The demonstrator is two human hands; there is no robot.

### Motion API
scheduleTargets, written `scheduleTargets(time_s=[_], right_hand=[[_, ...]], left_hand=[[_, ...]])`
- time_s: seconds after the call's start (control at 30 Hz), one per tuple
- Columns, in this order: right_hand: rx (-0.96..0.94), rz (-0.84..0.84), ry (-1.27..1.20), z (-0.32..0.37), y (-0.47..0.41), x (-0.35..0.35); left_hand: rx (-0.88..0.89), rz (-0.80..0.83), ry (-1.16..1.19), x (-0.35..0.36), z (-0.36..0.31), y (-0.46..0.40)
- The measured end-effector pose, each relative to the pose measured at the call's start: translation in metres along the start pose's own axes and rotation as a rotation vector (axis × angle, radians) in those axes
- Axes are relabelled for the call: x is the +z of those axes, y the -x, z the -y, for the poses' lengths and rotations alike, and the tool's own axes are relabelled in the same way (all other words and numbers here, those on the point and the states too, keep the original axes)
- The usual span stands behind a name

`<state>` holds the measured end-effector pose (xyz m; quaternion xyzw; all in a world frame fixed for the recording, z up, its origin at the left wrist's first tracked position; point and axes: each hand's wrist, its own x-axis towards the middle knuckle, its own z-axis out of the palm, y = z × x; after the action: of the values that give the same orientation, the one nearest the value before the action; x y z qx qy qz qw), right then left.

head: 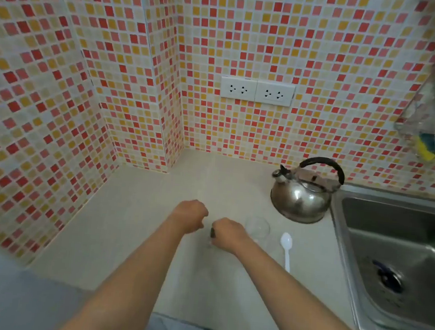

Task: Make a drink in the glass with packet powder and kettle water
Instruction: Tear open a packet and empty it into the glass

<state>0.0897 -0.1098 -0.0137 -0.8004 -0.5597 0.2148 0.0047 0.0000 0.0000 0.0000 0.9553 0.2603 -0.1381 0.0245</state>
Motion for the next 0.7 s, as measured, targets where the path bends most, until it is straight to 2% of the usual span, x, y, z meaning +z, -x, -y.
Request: scheduleTargets(time_s=[0.17,0.33,0.4,0.43,0.5,0.63,0.7], right_hand=[[0.018,0.003,0.062,-0.014,0.005,0.046],[-0.034,-0.094,0.168,-0.029,-0.006,0.070],[-0.019,-0.030,0.244,-0.027,-0.007,0.071],[0.019,-0.004,0.236,-0.028,-0.011,0.074],[0.009,-0.079,0.184,-0.029,-0.016,0.075],[-0.006,0.012,0.169,-0.019,-0.001,0.050],[0.017,-0.043,0.098,-0.022,-0.003,0.048]], left_hand=[[-0.027,0.097,0.071,0.048,-0.025,0.014],[-0.038,-0.004,0.139,0.069,-0.041,0.016],[-0.065,-0.029,0.173,0.071,-0.045,0.016],[-0.082,-0.039,0.199,0.071,-0.046,0.015],[-0.095,-0.047,0.213,0.070,-0.050,0.015],[-0.099,-0.034,0.199,0.066,-0.051,0.015],[-0.091,-0.017,0.170,0.060,-0.048,0.015]])
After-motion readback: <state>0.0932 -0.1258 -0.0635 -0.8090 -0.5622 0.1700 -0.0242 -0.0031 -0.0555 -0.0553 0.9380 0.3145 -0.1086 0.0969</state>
